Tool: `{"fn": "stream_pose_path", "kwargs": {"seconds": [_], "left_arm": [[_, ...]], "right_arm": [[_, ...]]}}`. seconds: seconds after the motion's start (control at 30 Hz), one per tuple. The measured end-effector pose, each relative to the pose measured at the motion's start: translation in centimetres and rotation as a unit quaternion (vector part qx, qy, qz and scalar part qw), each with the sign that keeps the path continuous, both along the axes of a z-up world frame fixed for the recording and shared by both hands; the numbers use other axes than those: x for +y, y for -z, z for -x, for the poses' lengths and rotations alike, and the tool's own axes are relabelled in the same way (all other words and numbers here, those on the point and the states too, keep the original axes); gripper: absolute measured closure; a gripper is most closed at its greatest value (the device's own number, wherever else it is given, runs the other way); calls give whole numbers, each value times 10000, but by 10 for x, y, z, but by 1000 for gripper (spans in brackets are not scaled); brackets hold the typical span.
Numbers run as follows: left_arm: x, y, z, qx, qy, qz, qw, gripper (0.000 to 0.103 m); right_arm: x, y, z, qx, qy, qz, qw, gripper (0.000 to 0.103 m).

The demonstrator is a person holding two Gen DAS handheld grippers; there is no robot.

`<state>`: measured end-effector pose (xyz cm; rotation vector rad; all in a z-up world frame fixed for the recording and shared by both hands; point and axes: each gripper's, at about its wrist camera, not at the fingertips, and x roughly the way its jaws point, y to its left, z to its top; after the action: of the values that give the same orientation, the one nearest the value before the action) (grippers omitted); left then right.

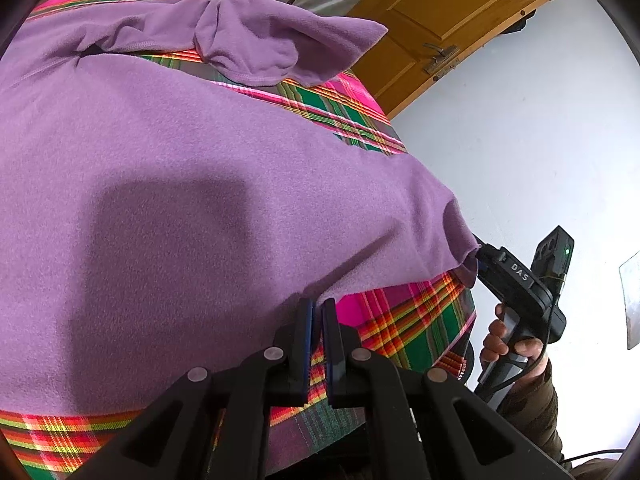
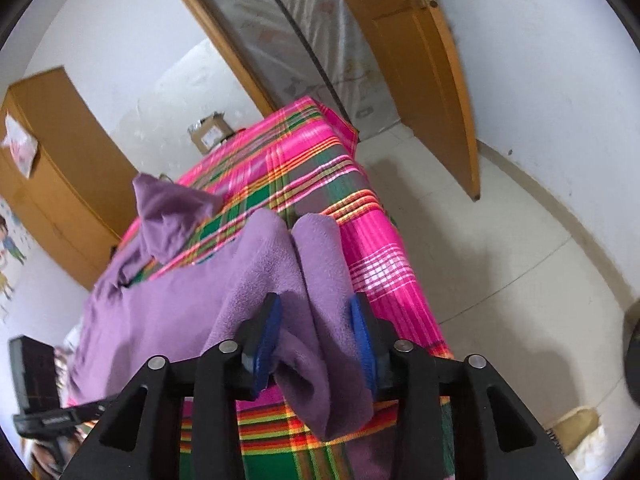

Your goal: Fold clothes

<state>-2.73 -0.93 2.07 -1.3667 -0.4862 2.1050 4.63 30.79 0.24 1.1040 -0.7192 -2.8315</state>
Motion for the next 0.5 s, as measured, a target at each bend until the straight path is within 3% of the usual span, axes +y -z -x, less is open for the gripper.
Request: {"fn": "stream_pose_path", "kwargs": {"seconds": [0.2, 0.3, 0.5], "left_arm": [[-1, 0, -1, 1, -6, -5, 10000, 98], [-2, 0, -1, -2, -2, -20, 10000, 98], [-3, 0, 0, -12, 0, -33, 10000, 98]], "right_arm": [[-10, 2, 9, -35, -161, -291, 9994, 68], [-4, 1, 8, -15, -166, -173, 9997, 71], [10, -7, 14, 119, 189, -109, 9997, 71]]}}
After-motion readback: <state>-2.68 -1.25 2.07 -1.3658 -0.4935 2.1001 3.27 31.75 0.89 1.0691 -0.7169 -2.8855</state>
